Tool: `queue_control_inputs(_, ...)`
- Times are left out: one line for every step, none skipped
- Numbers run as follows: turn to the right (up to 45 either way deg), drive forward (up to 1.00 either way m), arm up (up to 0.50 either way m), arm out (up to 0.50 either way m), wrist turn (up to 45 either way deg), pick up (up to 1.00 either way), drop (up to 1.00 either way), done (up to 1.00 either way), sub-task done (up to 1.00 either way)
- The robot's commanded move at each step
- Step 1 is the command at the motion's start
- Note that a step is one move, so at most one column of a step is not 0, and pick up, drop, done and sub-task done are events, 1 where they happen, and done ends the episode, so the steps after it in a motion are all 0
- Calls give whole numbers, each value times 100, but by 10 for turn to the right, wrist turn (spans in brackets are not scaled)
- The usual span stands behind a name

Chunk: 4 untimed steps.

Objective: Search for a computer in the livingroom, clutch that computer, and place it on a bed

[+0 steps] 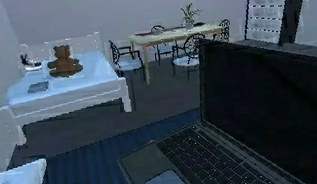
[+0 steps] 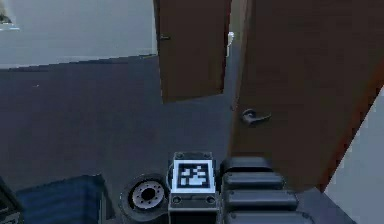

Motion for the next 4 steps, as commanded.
queue_control_inputs(450,0,0,0,0,0,0,0,0)
queue_control_inputs(60,0,0,0,0,0,0,0,0)
queue_control_inputs(-450,0,0,0,0,0,0,0,0)
queue_control_inputs(-450,0,0,0,0,0,0,0,0)
